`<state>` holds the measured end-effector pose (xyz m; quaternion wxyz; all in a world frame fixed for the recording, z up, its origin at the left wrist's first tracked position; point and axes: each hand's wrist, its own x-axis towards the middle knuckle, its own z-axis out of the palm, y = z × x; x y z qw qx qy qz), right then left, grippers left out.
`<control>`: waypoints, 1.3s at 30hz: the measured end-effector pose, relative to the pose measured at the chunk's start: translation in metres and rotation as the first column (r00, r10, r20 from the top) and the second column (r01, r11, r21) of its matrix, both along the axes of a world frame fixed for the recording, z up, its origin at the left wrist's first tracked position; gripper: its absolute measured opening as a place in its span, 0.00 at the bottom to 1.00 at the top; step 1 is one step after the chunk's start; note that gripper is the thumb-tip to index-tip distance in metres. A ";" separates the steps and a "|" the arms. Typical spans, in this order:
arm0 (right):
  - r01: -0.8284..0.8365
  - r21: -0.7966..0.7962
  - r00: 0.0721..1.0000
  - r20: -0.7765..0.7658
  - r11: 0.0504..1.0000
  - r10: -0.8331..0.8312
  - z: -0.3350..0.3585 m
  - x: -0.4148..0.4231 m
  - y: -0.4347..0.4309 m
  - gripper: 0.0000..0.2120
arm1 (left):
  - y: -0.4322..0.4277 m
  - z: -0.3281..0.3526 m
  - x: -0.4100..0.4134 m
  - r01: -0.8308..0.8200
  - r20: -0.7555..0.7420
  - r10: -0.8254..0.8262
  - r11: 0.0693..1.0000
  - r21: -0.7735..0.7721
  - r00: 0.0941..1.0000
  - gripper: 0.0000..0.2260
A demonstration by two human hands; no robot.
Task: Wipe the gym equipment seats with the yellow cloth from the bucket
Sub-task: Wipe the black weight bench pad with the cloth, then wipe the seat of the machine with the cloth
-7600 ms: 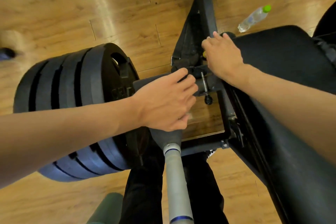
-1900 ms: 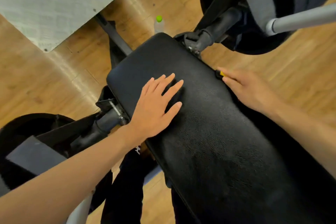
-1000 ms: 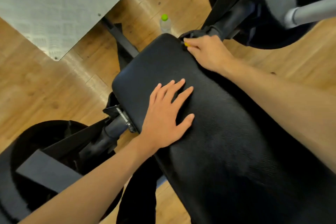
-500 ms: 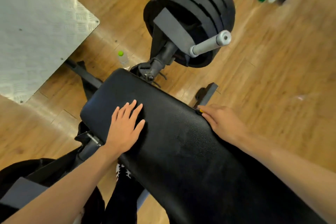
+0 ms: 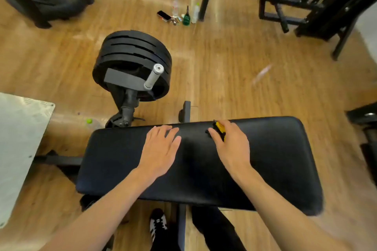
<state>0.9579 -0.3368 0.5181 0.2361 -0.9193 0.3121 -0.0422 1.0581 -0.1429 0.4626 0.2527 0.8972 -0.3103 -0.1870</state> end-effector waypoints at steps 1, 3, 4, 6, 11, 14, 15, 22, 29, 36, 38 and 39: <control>0.057 -0.006 0.998 0.001 0.998 -0.057 0.008 -0.022 -0.005 0.19 | -0.013 0.013 -0.011 0.008 -0.020 -0.009 0.999 -0.045 1.000 0.37; 0.154 0.000 0.988 0.010 0.988 -0.154 0.027 -0.067 -0.014 0.19 | -0.038 0.040 -0.036 0.012 -0.050 -0.018 0.992 -0.124 0.999 0.33; 0.197 0.005 0.980 0.019 0.980 -0.197 0.036 -0.089 -0.019 0.19 | -0.052 0.053 -0.050 0.027 -0.049 -0.033 0.991 -0.134 0.998 0.32; 0.274 0.007 0.960 0.051 0.962 -0.274 0.055 -0.130 -0.031 0.20 | -0.080 0.077 -0.080 0.109 0.001 -0.109 0.987 -0.118 0.994 0.30; 0.440 0.067 0.883 0.150 0.896 -0.445 0.088 -0.237 -0.068 0.16 | -0.152 0.124 -0.164 0.368 0.163 -0.350 0.924 -0.103 0.923 0.25; 0.564 0.101 0.799 0.182 0.819 -0.573 0.091 -0.316 -0.095 0.15 | -0.204 0.143 -0.235 0.523 0.226 -0.496 0.848 -0.079 0.838 0.22; 0.608 0.115 0.764 0.185 0.786 -0.618 0.089 -0.342 -0.104 0.16 | -0.222 0.146 -0.260 0.578 0.245 -0.547 0.813 -0.071 0.801 0.22; 0.782 0.311 0.540 0.095 0.540 -0.836 0.042 -0.531 -0.155 0.13 | -0.335 0.120 -0.441 0.868 0.238 -0.853 0.492 0.072 0.464 0.22; 0.876 0.421 0.278 -0.040 0.237 -0.960 0.005 -0.670 -0.176 0.12 | -0.405 0.097 -0.584 0.931 0.085 -0.982 0.188 0.312 0.170 0.32; 0.863 0.505 -0.001 -0.056 -0.029 -0.998 0.000 -0.750 -0.206 0.10 | -0.471 0.095 -0.674 0.937 0.051 -0.997 -0.038 0.347 -0.060 0.32; 0.859 0.507 -0.029 -0.095 -0.073 -0.995 -0.004 -0.772 -0.225 0.11 | -0.501 0.090 -0.694 0.929 0.026 -0.995 -0.080 0.361 -0.096 0.33; 0.867 0.490 -0.031 -0.131 -0.092 -0.991 -0.005 -0.783 -0.236 0.11 | -0.519 0.086 -0.704 0.927 0.015 -0.994 -0.095 0.363 -0.107 0.33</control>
